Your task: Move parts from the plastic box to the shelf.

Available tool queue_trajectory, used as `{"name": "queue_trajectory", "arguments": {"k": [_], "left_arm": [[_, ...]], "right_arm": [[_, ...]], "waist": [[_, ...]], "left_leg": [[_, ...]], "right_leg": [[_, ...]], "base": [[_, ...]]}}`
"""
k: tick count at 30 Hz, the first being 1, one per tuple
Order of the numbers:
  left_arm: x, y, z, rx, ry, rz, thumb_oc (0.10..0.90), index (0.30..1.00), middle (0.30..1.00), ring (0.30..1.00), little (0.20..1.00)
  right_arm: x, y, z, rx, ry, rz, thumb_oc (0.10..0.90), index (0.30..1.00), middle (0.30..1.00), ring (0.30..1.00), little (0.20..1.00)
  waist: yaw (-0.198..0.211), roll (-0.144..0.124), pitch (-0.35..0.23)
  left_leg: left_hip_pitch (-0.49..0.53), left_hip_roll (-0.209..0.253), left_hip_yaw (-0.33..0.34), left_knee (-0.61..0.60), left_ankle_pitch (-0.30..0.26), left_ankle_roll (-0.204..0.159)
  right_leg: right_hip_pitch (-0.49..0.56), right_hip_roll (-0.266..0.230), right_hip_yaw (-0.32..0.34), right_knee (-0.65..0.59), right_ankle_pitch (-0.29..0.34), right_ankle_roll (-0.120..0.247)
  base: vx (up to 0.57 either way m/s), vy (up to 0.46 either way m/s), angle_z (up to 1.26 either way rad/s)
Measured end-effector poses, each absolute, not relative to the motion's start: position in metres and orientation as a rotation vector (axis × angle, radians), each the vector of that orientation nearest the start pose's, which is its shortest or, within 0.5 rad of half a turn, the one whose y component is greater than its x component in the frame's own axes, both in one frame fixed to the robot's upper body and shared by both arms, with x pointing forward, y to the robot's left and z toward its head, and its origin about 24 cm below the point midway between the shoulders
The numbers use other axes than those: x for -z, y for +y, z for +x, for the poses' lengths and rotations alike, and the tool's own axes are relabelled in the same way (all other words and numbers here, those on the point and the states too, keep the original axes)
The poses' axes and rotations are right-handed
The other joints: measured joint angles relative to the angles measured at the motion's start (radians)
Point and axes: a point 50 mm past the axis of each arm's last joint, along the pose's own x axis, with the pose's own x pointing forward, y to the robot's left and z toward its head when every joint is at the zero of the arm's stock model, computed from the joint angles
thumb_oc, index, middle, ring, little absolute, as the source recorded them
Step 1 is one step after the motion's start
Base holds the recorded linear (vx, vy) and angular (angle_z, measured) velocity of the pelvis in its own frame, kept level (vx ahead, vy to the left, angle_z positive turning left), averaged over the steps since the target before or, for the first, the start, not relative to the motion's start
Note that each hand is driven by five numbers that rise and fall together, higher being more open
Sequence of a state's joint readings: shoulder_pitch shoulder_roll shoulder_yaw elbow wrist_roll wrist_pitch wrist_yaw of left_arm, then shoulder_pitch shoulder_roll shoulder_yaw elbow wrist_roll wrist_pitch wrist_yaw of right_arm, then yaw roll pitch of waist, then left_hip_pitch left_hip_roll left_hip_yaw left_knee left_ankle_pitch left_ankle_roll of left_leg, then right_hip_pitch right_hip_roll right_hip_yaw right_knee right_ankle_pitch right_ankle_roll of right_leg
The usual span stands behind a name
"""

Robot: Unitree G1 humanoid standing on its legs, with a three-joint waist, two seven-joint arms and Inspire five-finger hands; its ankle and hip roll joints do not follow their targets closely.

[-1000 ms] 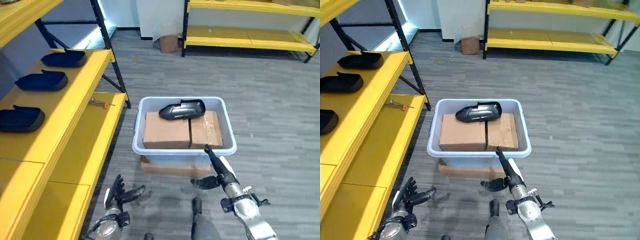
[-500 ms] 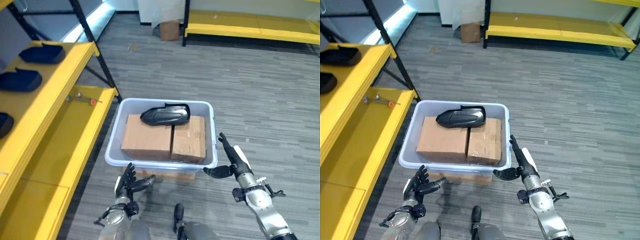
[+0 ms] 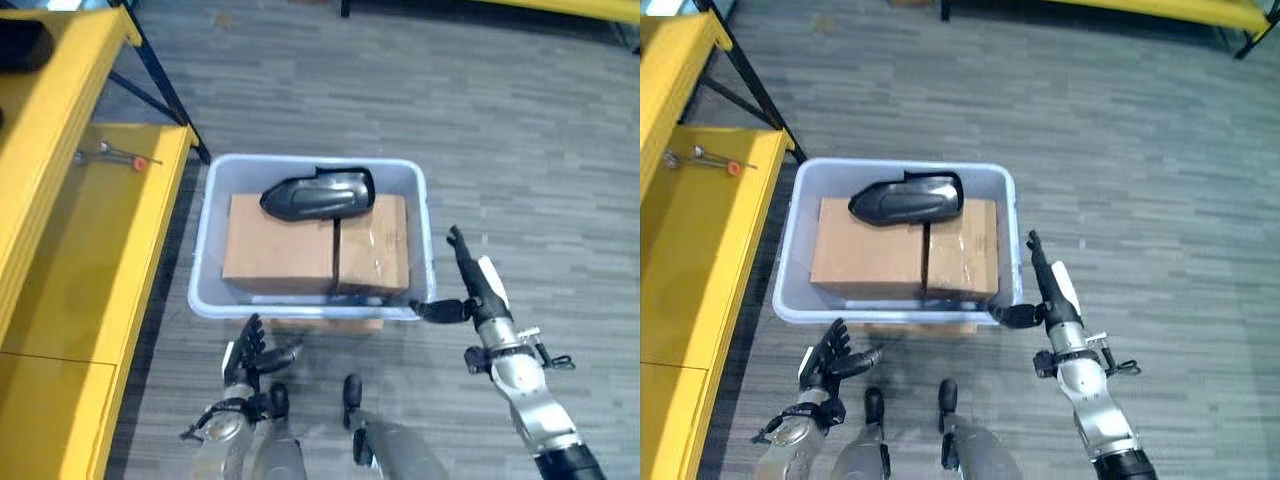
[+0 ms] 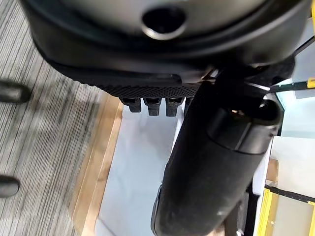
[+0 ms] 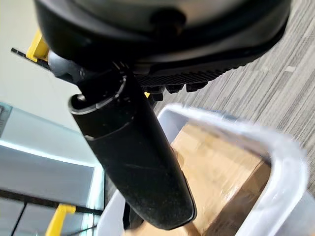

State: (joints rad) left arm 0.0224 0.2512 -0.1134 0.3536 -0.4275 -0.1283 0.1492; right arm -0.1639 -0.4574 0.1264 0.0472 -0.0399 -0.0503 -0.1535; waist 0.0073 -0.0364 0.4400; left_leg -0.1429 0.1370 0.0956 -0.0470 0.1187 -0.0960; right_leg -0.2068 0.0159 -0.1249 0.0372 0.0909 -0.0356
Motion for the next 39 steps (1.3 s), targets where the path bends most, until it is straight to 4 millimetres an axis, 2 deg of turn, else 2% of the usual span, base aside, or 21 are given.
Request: {"name": "queue_trajectory", "arguments": {"k": [1, 4, 5, 8, 10, 11, 16, 20, 23, 28, 35, 39], "left_arm": [[0.025, 0.206, 0.236, -0.177, 0.258, -0.116, 0.900, 1.000, 1.000, 1.000, 1.000], [0.019, 0.211, 0.239, -0.180, 0.236, -0.092, 0.900, 1.000, 1.000, 1.000, 1.000], [0.016, 0.216, 0.241, -0.188, 0.227, -0.074, 0.900, 1.000, 1.000, 1.000, 1.000], [0.014, 0.216, 0.241, -0.184, 0.224, -0.067, 0.900, 1.000, 1.000, 1.000, 1.000], [0.014, 0.210, 0.243, -0.159, 0.221, -0.065, 0.900, 1.000, 1.000, 1.000, 1.000], [0.013, 0.207, 0.245, -0.150, 0.221, -0.080, 0.900, 1.000, 1.000, 1.000, 1.000], [0.009, 0.203, 0.250, -0.134, 0.204, -0.099, 0.900, 1.000, 1.000, 1.000, 1.000], [0.004, 0.206, 0.254, -0.137, 0.187, -0.088, 0.900, 1.000, 1.000, 1.000, 1.000], [0.003, 0.208, 0.254, -0.139, 0.174, -0.084, 0.900, 1.000, 1.000, 1.000, 1.000], [0.001, 0.210, 0.254, -0.138, 0.165, -0.075, 0.900, 1.000, 1.000, 1.000, 1.000], [-0.002, 0.206, 0.258, -0.120, 0.147, -0.099, 0.900, 1.000, 1.000, 1.000, 1.000], [-0.004, 0.205, 0.259, -0.106, 0.137, -0.092, 0.900, 1.000, 1.000, 1.000, 1.000]], "right_arm": [[-0.098, -0.195, 0.289, -0.003, -0.209, -0.496, 0.900, 1.000, 1.000, 1.000, 1.000], [-0.111, -0.189, 0.298, -0.013, -0.263, -0.522, 0.900, 1.000, 1.000, 1.000, 1.000], [-0.124, -0.184, 0.312, -0.008, -0.299, -0.548, 0.900, 1.000, 1.000, 1.000, 1.000], [-0.137, -0.180, 0.328, 0.003, -0.318, -0.570, 0.900, 1.000, 1.000, 1.000, 1.000], [-0.158, -0.184, 0.344, 0.013, -0.351, -0.658, 0.900, 1.000, 1.000, 1.000, 1.000], [-0.174, -0.187, 0.358, 0.035, -0.358, -0.714, 0.900, 1.000, 1.000, 1.000, 1.000], [-0.199, -0.198, 0.369, 0.095, -0.376, -0.776, 0.900, 1.000, 1.000, 1.000, 1.000], [-0.209, -0.199, 0.374, 0.097, -0.385, -0.830, 0.900, 1.000, 1.000, 1.000, 1.000], [-0.214, -0.208, 0.380, 0.119, -0.359, -0.940, 0.900, 1.000, 1.000, 1.000, 1.000], [-0.226, -0.225, 0.390, 0.188, -0.313, -1.012, 0.900, 1.000, 1.000, 1.000, 1.000], [-0.215, -0.247, 0.401, 0.231, -0.162, -1.092, 0.900, 1.000, 1.000, 1.000, 1.000], [-0.213, -0.259, 0.404, 0.244, -0.077, -1.149, 0.900, 1.000, 1.000, 1.000, 1.000]], "waist": [[0.010, -0.004, 0.012], [0.035, -0.006, 0.032], [0.050, -0.012, 0.049], [0.061, -0.015, 0.060], [0.083, -0.015, 0.074], [0.089, -0.019, 0.089], [0.109, -0.019, 0.091], [0.109, -0.019, 0.091], [0.109, -0.019, 0.091], [0.124, -0.019, 0.091], [0.139, -0.015, 0.095], [0.160, 0.003, 0.101]], "left_leg": [[-0.023, -0.019, -0.002, 0.011, -0.007, 0.018], [-0.050, -0.042, -0.005, 0.016, -0.005, 0.036], [-0.070, -0.051, -0.004, 0.020, -0.006, 0.045], [-0.095, -0.056, -0.012, 0.021, -0.003, 0.048], [-0.120, -0.057, -0.020, 0.023, 0.000, 0.050], [-0.126, -0.058, -0.020, 0.023, 0.000, 0.050], [-0.138, -0.058, -0.021, 0.021, 0.000, 0.050], [-0.139, -0.058, -0.027, 0.021, 0.000, 0.050], [-0.147, -0.058, -0.038, 0.023, 0.000, 0.049], [-0.185, -0.058, -0.049, 0.024, 0.008, 0.048], [-0.241, -0.060, -0.069, 0.024, 0.015, 0.046], [-0.280, -0.061, -0.078, 0.027, 0.020, 0.046]], "right_leg": [[-0.018, -0.021, 0.000, 0.002, -0.005, 0.024], [-0.035, -0.046, -0.002, 0.002, 0.000, 0.041], [-0.053, -0.055, -0.002, -0.001, 0.006, 0.049], [-0.070, -0.059, -0.010, -0.008, 0.015, 0.042], [-0.090, -0.060, -0.020, -0.012, 0.020, 0.041], [-0.092, -0.060, -0.022, -0.017, 0.020, 0.041], [-0.096, -0.059, -0.026, -0.029, 0.021, 0.041], [-0.092, -0.059, -0.031, -0.033, 0.021, 0.041], [-0.093, -0.059, -0.041, -0.037, 0.023, 0.040], [-0.125, -0.059, -0.052, -0.039, 0.029, 0.039], [-0.172, -0.060, -0.070, -0.040, 0.029, 0.039], [-0.208, -0.061, -0.078, -0.036, 0.029, 0.039]], "base": [[-0.03, 0.046, 0.15], [-0.03, 0.013, 0.12], [-0.01, 0.009, 0.09], [-0.03, -0.003, 0.09], [-0.03, -0.013, 0.09], [-0.02, -0.015, 0.05], [0.00, -0.006, 0.01], [-0.01, -0.011, 0.04], [-0.01, -0.008, 0.10], [0.00, -0.002, 0.06], [0.00, -0.008, 0.07], [0.00, -0.005, 0.06]]}}
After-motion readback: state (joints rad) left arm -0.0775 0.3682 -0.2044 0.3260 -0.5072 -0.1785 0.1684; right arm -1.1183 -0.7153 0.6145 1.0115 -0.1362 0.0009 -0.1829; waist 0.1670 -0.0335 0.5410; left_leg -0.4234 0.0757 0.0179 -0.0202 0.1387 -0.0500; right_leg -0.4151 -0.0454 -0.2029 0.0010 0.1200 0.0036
